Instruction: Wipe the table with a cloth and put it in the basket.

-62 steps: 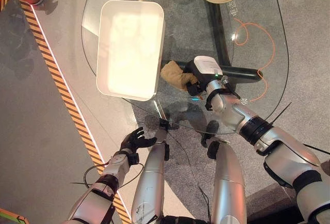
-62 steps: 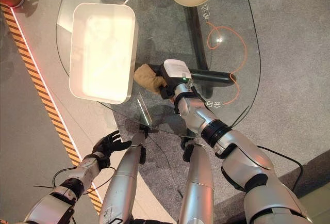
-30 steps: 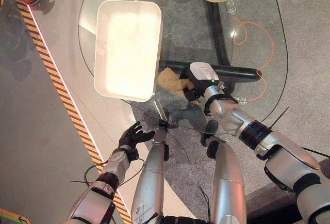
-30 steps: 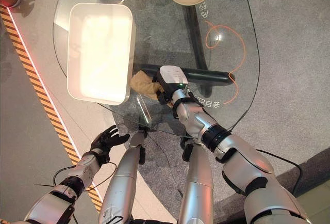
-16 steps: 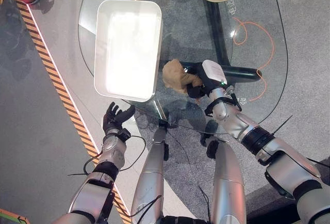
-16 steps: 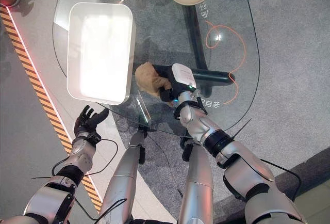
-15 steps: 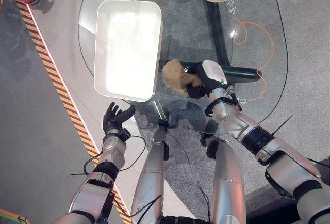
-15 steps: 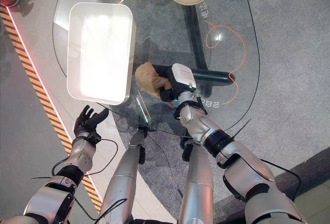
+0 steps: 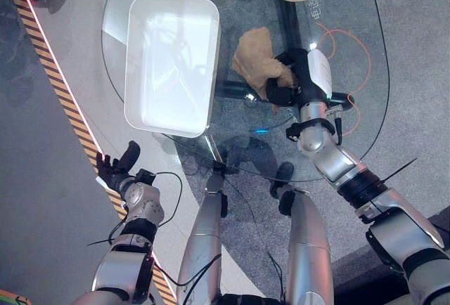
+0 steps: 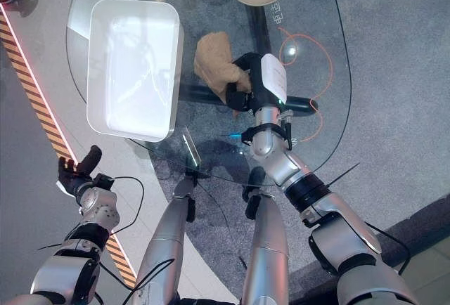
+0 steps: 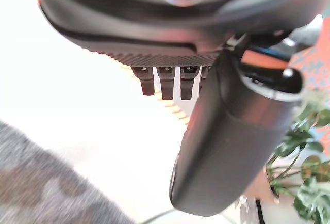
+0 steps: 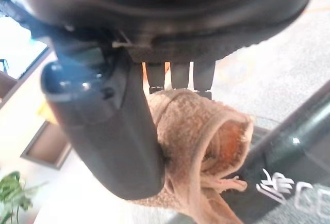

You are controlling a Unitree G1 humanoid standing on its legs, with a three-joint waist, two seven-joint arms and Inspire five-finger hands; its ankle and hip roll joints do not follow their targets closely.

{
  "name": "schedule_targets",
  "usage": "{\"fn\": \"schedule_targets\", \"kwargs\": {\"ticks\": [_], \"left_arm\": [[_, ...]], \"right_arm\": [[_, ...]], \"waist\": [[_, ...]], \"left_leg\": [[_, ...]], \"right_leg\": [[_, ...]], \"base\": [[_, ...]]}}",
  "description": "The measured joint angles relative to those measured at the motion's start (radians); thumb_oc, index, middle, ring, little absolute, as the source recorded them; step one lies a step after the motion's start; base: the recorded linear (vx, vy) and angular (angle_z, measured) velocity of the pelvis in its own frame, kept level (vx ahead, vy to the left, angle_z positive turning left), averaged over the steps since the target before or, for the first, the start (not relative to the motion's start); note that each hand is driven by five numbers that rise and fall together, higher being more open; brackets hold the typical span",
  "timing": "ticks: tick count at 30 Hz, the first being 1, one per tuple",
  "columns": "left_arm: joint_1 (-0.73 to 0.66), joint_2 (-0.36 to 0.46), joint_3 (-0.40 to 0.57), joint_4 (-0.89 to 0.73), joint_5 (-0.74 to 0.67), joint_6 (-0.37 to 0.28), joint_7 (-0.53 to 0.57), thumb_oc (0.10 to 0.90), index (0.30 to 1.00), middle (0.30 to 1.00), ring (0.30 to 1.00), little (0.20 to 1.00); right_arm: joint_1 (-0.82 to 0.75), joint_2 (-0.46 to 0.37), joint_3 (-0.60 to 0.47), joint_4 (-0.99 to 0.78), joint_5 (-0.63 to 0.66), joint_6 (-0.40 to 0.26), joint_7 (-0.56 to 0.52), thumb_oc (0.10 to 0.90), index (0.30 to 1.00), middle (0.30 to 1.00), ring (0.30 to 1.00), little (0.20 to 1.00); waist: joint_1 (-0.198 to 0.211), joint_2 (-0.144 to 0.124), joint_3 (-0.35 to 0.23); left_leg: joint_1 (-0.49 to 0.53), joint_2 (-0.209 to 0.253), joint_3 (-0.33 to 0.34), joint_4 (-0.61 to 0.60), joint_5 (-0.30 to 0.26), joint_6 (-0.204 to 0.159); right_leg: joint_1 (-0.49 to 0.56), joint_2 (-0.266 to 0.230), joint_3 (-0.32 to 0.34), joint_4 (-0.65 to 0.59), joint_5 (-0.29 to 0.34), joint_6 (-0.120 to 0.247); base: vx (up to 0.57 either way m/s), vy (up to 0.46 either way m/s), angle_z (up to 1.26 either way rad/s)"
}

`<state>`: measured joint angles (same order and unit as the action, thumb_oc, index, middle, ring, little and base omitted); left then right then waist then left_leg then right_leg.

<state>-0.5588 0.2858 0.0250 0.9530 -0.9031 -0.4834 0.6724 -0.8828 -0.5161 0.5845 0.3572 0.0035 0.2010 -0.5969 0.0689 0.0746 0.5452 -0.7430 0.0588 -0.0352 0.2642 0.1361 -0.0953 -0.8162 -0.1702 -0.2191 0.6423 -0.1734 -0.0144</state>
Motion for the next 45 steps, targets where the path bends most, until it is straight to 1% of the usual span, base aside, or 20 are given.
{"fn": "schedule_targets", "kwargs": {"ticks": [4, 9, 11, 13, 15, 18, 19, 21, 22, 23, 25, 28, 31, 33, 37, 39, 40, 43, 45], "left_arm": [[0.0, 0.009, 0.002, -0.058, 0.077, -0.038, 0.105, 0.8, 0.9, 0.9, 0.9, 0.9], [0.002, 0.036, 0.002, -0.13, 0.175, -0.097, 0.169, 0.8, 0.9, 0.9, 0.9, 0.9], [0.003, 0.042, 0.005, -0.161, 0.202, -0.108, 0.178, 0.8, 0.9, 0.9, 0.9, 0.9], [0.016, 0.042, 0.009, -0.239, 0.242, -0.138, 0.185, 0.8, 0.9, 0.9, 0.9, 0.9], [0.015, 0.043, 0.011, -0.283, 0.258, -0.154, 0.18, 0.8, 0.9, 0.9, 0.9, 0.9], [0.02, 0.039, 0.011, -0.407, 0.285, -0.16, 0.155, 0.8, 0.9, 0.9, 0.9, 0.9], [0.025, 0.035, 0.009, -0.457, 0.288, -0.16, 0.132, 0.8, 0.9, 0.9, 0.9, 0.9], [0.027, 0.035, 0.005, -0.489, 0.3, -0.16, 0.112, 0.8, 0.9, 0.9, 0.9, 0.9], [0.024, 0.035, 0.0, -0.537, 0.304, -0.157, 0.078, 0.8, 0.9, 0.9, 0.9, 0.9], [0.023, 0.035, -0.004, -0.556, 0.305, -0.156, 0.067, 0.8, 0.9, 0.9, 0.9, 0.9], [0.024, 0.035, -0.007, -0.616, 0.307, -0.14, 0.006, 0.8, 0.9, 0.9, 0.9, 0.9], [0.03, 0.036, -0.019, -0.7, 0.295, -0.082, -0.124, 0.8, 0.9, 0.9, 0.9, 0.9], [0.029, 0.036, -0.04, -0.724, 0.28, -0.054, -0.207, 0.8, 0.9, 0.9, 0.9, 0.9], [0.028, 0.037, -0.07, -0.742, 0.256, -0.031, -0.296, 0.8, 0.9, 0.9, 0.9, 0.9], [0.022, 0.037, -0.099, -0.76, 0.203, 0.029, -0.426, 0.8, 0.9, 0.9, 0.9, 0.9], [0.022, 0.037, -0.101, -0.77, 0.18, 0.042, -0.455, 0.8, 0.9, 0.9, 0.9, 0.9], [0.02, 0.038, -0.102, -0.779, 0.15, 0.056, -0.495, 0.8, 0.9, 0.9, 0.9, 0.9], [0.014, 0.039, -0.117, -0.787, 0.089, 0.08, -0.548, 0.8, 0.9, 0.9, 0.9, 0.9], [0.012, 0.039, -0.133, -0.799, 0.053, 0.114, -0.589, 0.8, 0.9, 0.9, 0.9, 0.9]], "right_arm": [[0.024, -0.005, -0.038, -0.069, 0.004, 0.007, -0.021, 0.1, 0.3, 0.3, 0.3, 0.2], [0.036, -0.007, -0.065, -0.103, 0.005, 0.007, -0.039, 0.1, 0.3, 0.3, 0.3, 0.2], [0.043, -0.007, -0.077, -0.113, 0.005, 0.007, -0.039, 0.1, 0.3, 0.3, 0.3, 0.2], [0.074, -0.007, -0.112, -0.155, 0.004, 0.006, -0.039, 0.1, 0.3, 0.3, 0.3, 0.2], [0.088, -0.007, -0.127, -0.175, 0.004, 0.006, -0.039, 0.1, 0.3, 0.3, 0.3, 0.2], [0.126, -0.005, -0.167, -0.214, -0.001, 0.002, -0.039, 0.1, 0.3, 0.3, 0.3, 0.2], [0.142, -0.001, -0.184, -0.223, -0.004, -0.005, -0.039, 0.1, 0.3, 0.3, 0.3, 0.2], [0.153, 0.003, -0.196, -0.229, -0.005, -0.008, -0.039, 0.1, 0.3, 0.3, 0.3, 0.2], [0.16, 0.003, -0.205, -0.23, -0.006, -0.017, -0.039, 0.1, 0.3, 0.3, 0.3, 0.2], [0.163, 0.004, -0.21, -0.23, -0.008, -0.019, -0.039, 0.1, 0.3, 0.3, 0.3, 0.2], [0.17, 0.006, -0.221, -0.23, -0.022, -0.025, -0.039, 0.1, 0.3, 0.3, 0.3, 0.2], [0.204, 0.008, -0.253, -0.263, -0.045, -0.043, -0.034, 0.1, 0.3, 0.3, 0.3, 0.2], [0.22, 0.01, -0.259, -0.277, -0.048, -0.069, -0.031, 0.1, 0.3, 0.3, 0.3, 0.2], [0.232, 0.016, -0.267, -0.279, -0.066, -0.092, -0.019, 0.1, 0.3, 0.3, 0.3, 0.2], [0.233, 0.021, -0.268, -0.279, -0.083, -0.124, 0.007, 0.1, 0.3, 0.3, 0.3, 0.2], [0.233, 0.025, -0.268, -0.279, -0.083, -0.134, 0.008, 0.1, 0.3, 0.3, 0.3, 0.2], [0.232, 0.027, -0.268, -0.279, -0.084, -0.146, 0.013, 0.1, 0.3, 0.3, 0.3, 0.2], [0.232, 0.032, -0.268, -0.28, -0.084, -0.157, 0.023, 0.1, 0.3, 0.3, 0.3, 0.2], [0.232, 0.032, -0.268, -0.279, -0.084, -0.163, 0.027, 0.1, 0.3, 0.3, 0.3, 0.2]], "waist": [[-0.005, -0.011, 0.002], [-0.008, -0.013, 0.002], [-0.008, -0.013, 0.002], [-0.007, -0.013, 0.002], [-0.008, -0.013, 0.002], [-0.007, -0.013, 0.002], [-0.006, -0.013, 0.002], [-0.007, -0.013, 0.002], [-0.01, -0.013, 0.002], [-0.01, -0.013, 0.002], [-0.013, -0.013, 0.002], [-0.015, -0.013, 0.002], [-0.019, -0.013, 0.002], [-0.02, -0.013, 0.002], [-0.026, -0.014, 0.003], [-0.028, -0.014, 0.003], [-0.033, -0.014, 0.003], [-0.045, -0.015, 0.003], [-0.051, -0.015, 0.004]], "left_leg": [[-0.005, -0.001, 0.001, 0.003, 0.0, 0.0], [-0.01, -0.002, 0.002, 0.017, -0.007, 0.0], [-0.01, -0.002, 0.002, 0.017, -0.007, 0.0], [-0.011, -0.002, 0.003, 0.017, -0.007, 0.001], [-0.011, -0.002, 0.004, 0.017, -0.008, 0.001], [-0.012, -0.002, 0.004, 0.016, -0.01, 0.004], [-0.013, -0.002, 0.004, 0.016, -0.011, 0.005], [-0.012, -0.002, 0.005, 0.016, -0.011, 0.005], [-0.013, -0.002, 0.005, 0.016, -0.011, 0.005], [-0.013, -0.001, 0.005, 0.016, -0.012, 0.005], [-0.013, -0.001, 0.005, 0.015, -0.012, 0.005], [-0.016, 0.0, 0.007, 0.015, -0.015, 0.006], [-0.016, 0.0, 0.012, 0.016, -0.016, 0.007], [-0.016, 0.001, 0.016, 0.016, -0.017, 0.007], [-0.015, 0.001, 0.02, 0.017, -0.018, 0.007], [-0.015, 0.001, 0.021, 0.017, -0.018, 0.008], [-0.015, 0.001, 0.021, 0.018, -0.018, 0.008], [-0.015, 0.001, 0.023, 0.02, -0.02, 0.01], [-0.014, 0.002, 0.027, 0.023, -0.02, 0.01]], "right_leg": [[-0.001, 0.0, 0.0, -0.005, 0.002, 0.002], [-0.001, 0.0, 0.005, -0.005, 0.003, 0.003], [-0.002, 0.0, 0.005, -0.005, 0.003, 0.003], [-0.003, 0.0, 0.006, -0.005, 0.003, 0.003], [-0.003, 0.0, 0.006, -0.006, 0.003, 0.003], [-0.005, 0.0, 0.007, -0.005, 0.003, 0.003], [-0.006, 0.0, 0.007, -0.005, 0.002, 0.003], [-0.006, 0.0, 0.007, -0.005, 0.003, 0.003], [-0.007, 0.001, 0.007, -0.005, 0.002, 0.003], [-0.007, 0.001, 0.007, -0.005, 0.002, 0.003], [-0.008, 0.001, 0.007, -0.005, 0.002, 0.003], [-0.009, 0.002, 0.008, -0.007, 0.002, 0.004], [-0.01, 0.002, 0.01, -0.004, 0.003, 0.005], [-0.01, 0.002, 0.011, -0.004, 0.003, 0.005], [-0.011, 0.002, 0.014, -0.005, 0.003, 0.005], [-0.011, 0.002, 0.014, -0.005, 0.003, 0.005], [-0.01, 0.002, 0.015, -0.005, 0.003, 0.005], [-0.01, 0.003, 0.017, -0.005, 0.005, 0.008], [-0.01, 0.004, 0.023, -0.006, 0.008, 0.011]], "base": [[0.0, 0.0, 0.0], [0.0, 0.003, -0.01], [0.0, 0.0, 0.0], [0.0, 0.0, 0.0], [0.0, 0.0, 0.0], [0.0, 0.0, 0.0], [0.0, 0.0, 0.0], [0.0, 0.0, 0.0], [0.0, 0.0, 0.0], [0.0, 0.0, 0.0], [0.0, 0.0, 0.0], [0.0, 0.0, 0.0], [0.0, 0.0, 0.0], [0.0, 0.0, 0.0], [0.0, 0.0, 0.0], [0.0, 0.0, 0.0], [0.0, 0.0, 0.0], [0.0, -0.004, -0.01], [0.0, -0.009, -0.05]]}}
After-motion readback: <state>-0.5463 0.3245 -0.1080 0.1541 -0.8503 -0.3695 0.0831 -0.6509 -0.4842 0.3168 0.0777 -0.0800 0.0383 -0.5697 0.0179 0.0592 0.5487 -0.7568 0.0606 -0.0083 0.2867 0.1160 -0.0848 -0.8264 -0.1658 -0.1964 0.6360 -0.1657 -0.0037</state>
